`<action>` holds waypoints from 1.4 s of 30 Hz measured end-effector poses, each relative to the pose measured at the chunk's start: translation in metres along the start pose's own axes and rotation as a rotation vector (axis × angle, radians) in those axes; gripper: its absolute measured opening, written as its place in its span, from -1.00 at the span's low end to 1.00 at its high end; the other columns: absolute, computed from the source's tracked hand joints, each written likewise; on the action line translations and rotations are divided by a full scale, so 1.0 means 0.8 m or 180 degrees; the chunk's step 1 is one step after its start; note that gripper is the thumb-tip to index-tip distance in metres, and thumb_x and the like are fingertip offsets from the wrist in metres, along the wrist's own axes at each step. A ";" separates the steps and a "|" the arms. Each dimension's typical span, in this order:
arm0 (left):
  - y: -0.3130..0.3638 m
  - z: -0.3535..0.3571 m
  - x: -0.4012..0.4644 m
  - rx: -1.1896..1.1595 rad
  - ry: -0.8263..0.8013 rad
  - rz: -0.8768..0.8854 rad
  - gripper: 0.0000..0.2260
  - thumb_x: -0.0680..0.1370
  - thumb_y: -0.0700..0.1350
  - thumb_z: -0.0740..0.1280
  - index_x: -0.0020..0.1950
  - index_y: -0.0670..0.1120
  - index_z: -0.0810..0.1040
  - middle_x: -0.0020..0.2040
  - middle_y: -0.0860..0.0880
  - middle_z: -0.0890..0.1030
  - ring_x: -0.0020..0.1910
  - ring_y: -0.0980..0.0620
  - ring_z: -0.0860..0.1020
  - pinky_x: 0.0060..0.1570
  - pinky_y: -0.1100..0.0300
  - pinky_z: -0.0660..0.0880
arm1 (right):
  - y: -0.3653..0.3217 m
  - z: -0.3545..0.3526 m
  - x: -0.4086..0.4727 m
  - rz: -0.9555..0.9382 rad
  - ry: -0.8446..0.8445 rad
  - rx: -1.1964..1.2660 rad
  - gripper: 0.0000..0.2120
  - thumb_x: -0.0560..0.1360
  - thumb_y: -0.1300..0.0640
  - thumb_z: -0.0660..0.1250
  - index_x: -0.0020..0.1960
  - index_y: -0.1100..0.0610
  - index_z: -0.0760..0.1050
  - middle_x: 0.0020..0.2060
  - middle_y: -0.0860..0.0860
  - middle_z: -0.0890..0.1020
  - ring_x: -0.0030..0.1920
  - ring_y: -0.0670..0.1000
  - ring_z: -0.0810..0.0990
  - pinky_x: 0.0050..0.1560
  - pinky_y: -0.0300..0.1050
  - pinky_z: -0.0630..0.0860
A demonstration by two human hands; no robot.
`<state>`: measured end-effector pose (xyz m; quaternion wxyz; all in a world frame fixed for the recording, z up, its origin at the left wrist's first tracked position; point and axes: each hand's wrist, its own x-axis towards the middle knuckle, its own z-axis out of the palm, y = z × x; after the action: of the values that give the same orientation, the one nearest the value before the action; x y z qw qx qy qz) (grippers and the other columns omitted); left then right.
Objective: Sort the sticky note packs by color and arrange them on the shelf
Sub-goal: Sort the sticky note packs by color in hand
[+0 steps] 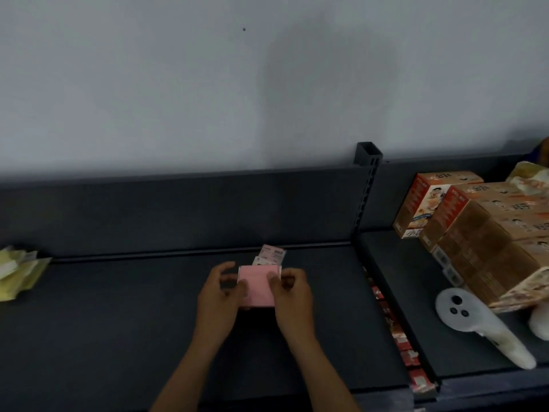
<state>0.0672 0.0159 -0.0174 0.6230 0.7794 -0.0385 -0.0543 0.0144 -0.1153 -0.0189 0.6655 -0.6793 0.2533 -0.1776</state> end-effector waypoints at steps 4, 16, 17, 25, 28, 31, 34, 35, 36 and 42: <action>-0.014 -0.042 -0.014 0.0028 0.0405 0.0071 -0.70 0.58 -0.24 0.39 0.27 0.02 0.51 0.06 0.07 0.62 -0.08 0.14 0.64 -0.25 0.23 0.61 | 0.003 0.043 -0.014 0.0012 -0.0263 0.0037 -0.89 0.60 0.10 0.36 0.09 0.07 0.47 -0.05 -0.08 0.63 -0.12 -0.17 0.63 -0.20 -0.31 0.57; -0.052 -0.245 -0.056 0.0125 0.1427 0.0093 -0.73 0.57 -0.16 0.43 0.24 0.03 0.53 0.08 0.14 0.61 -0.07 0.24 0.60 -0.23 0.24 0.61 | -0.010 0.234 -0.093 -0.0156 -0.1105 -0.0244 -0.97 0.60 0.11 0.34 0.00 0.00 0.51 -0.11 -0.06 0.63 -0.13 -0.08 0.63 -0.14 -0.06 0.62; -0.056 -0.267 -0.060 0.0159 0.1490 0.0072 -0.73 0.57 -0.15 0.43 0.23 0.05 0.53 0.07 0.15 0.60 -0.06 0.23 0.60 -0.23 0.25 0.60 | -0.011 0.255 -0.105 -0.0127 -0.1158 -0.0262 -0.97 0.59 0.11 0.34 0.00 -0.01 0.51 -0.12 -0.04 0.64 -0.13 -0.05 0.63 -0.13 0.01 0.62; -0.081 -0.434 -0.101 0.0128 0.1978 0.0071 -0.69 0.56 -0.25 0.42 0.19 0.11 0.52 0.07 0.16 0.60 -0.05 0.20 0.59 -0.25 0.27 0.59 | -0.022 0.402 -0.206 -0.0056 -0.1695 -0.0305 -0.89 0.57 0.22 0.32 0.03 0.04 0.52 -0.09 0.03 0.63 -0.10 0.07 0.64 -0.25 0.00 0.58; -0.095 -0.484 -0.116 0.0073 0.2130 0.0035 -0.68 0.56 -0.24 0.42 0.20 0.11 0.54 0.08 0.16 0.61 -0.02 0.15 0.62 -0.22 0.12 0.65 | -0.026 0.445 -0.238 -0.0029 -0.1866 -0.0291 -0.88 0.56 0.23 0.32 0.06 0.06 0.52 -0.08 0.05 0.64 -0.11 0.07 0.65 -0.32 -0.11 0.55; -0.100 -0.530 -0.129 -0.0009 0.2249 -0.0017 -0.67 0.55 -0.26 0.42 0.23 0.06 0.54 0.11 0.11 0.61 0.00 0.02 0.64 -0.26 0.03 0.67 | -0.029 0.486 -0.268 -0.0051 -0.1995 -0.0304 -0.87 0.56 0.25 0.32 0.07 0.07 0.53 -0.08 0.04 0.64 -0.12 0.04 0.66 -0.37 -0.12 0.57; -0.103 -0.579 -0.145 -0.0008 0.2425 -0.0039 -0.67 0.55 -0.27 0.42 0.25 0.03 0.53 0.10 0.08 0.61 -0.11 0.01 0.66 -0.34 0.12 0.65 | -0.029 0.529 -0.302 -0.0079 -0.2140 -0.0252 -0.86 0.54 0.24 0.32 0.04 0.04 0.53 -0.08 0.03 0.66 -0.09 0.03 0.67 -0.18 0.05 0.66; -0.103 -0.595 -0.152 0.0033 0.2491 -0.0050 -0.67 0.55 -0.27 0.42 0.25 0.04 0.53 0.10 0.09 0.61 -0.15 0.02 0.67 -0.36 0.13 0.64 | -0.029 0.544 -0.314 -0.0085 -0.2208 -0.0250 -0.86 0.54 0.23 0.32 0.04 0.02 0.53 -0.08 0.01 0.67 -0.08 0.01 0.67 -0.14 0.08 0.67; -0.105 -0.611 -0.160 0.0075 0.2555 -0.0055 -0.66 0.55 -0.26 0.42 0.25 0.05 0.52 0.10 0.10 0.61 -0.16 0.02 0.67 -0.39 0.14 0.62 | -0.029 0.558 -0.327 -0.0109 -0.2281 -0.0267 -0.86 0.55 0.22 0.32 0.04 0.00 0.53 -0.08 -0.01 0.67 -0.08 0.00 0.68 -0.13 0.10 0.67; -0.120 -0.709 -0.220 -0.0001 0.2969 -0.0134 -0.67 0.57 -0.28 0.40 0.26 0.02 0.50 0.14 0.06 0.60 -0.12 0.00 0.67 -0.34 0.20 0.62 | -0.028 0.646 -0.418 -0.0286 -0.2696 -0.0357 -0.85 0.56 0.13 0.32 0.10 -0.07 0.51 0.02 -0.03 0.63 -0.01 0.02 0.65 -0.25 -0.08 0.67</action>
<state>-0.0327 0.6078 0.0190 0.5726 0.7212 0.2615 0.2893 0.0457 0.4993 0.0088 0.6644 -0.7377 -0.0629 0.1022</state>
